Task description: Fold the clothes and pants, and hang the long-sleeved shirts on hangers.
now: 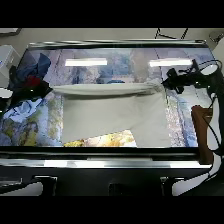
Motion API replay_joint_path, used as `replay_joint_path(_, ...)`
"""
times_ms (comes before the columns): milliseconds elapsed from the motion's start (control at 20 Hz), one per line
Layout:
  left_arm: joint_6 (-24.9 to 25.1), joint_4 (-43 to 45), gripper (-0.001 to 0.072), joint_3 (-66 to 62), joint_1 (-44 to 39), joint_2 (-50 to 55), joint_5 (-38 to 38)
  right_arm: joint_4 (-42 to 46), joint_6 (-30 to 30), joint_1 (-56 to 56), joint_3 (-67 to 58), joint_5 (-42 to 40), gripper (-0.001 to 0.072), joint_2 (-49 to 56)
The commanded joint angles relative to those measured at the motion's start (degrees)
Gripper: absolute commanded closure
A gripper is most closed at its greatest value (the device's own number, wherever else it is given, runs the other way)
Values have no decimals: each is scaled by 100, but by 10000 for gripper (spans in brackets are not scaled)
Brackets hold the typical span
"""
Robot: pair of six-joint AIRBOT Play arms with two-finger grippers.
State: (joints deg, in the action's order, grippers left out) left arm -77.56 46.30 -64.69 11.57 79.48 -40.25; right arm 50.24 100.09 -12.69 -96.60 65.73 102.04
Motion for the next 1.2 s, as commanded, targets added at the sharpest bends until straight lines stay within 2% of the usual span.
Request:
replay_joint_path(0, 0, -168, 653, 22, -90, 273, -494, -166, -94, 94, -33, 68, 610, 284)
replay_joint_path(50, 2, -107, 518, -37, 24, 232, -824, -144, -205, -74, -136, 236, 445, 199)
replay_joint_path(100, 0, 76, 249, -157, 214, 197, -1329, -52, -369, -313, -254, 479, 246, 76)
replay_joint_path(150, -13, 455, 45, -332, 481, 177, -2031, 221, -498, -634, -380, 848, 127, -85)
replay_joint_path(300, -308, 1696, 62, -275, 1176, 153, -4159, 1624, -501, -1526, -435, 2365, 127, -481)
replay_joint_path(350, -306, 1897, 70, -13, 1309, 125, -4516, 2131, -511, -1709, -350, 2802, 128, -564)
replay_joint_path(400, -289, 1910, 146, 413, 1412, 33, -4581, 2452, -608, -1818, -214, 3047, 136, -643)
replay_joint_path(450, -170, 1840, 194, 863, 1443, -85, -4468, 2625, -702, -1864, -33, 3154, 136, -726)
replay_joint_path(700, 503, 505, 198, 2581, 1287, -275, -3534, 2402, -916, -1690, 540, 3145, 139, -925)
replay_joint_path(750, 544, 350, 224, 2712, 1213, -275, -3373, 2413, -970, -1628, 542, 3165, 139, -925)
replay_joint_path(1050, 339, 310, 247, 2879, 603, -256, -2728, 2391, -992, -1563, 542, 3084, 147, -925)
replay_joint_path(1100, 225, 313, 333, 2881, 476, -256, -2612, 2391, -992, -1563, 542, 3047, 147, -925)
replay_joint_path(1150, 87, 313, 356, 2883, 361, -256, -2479, 2391, -990, -1563, 542, 2988, 147, -925)
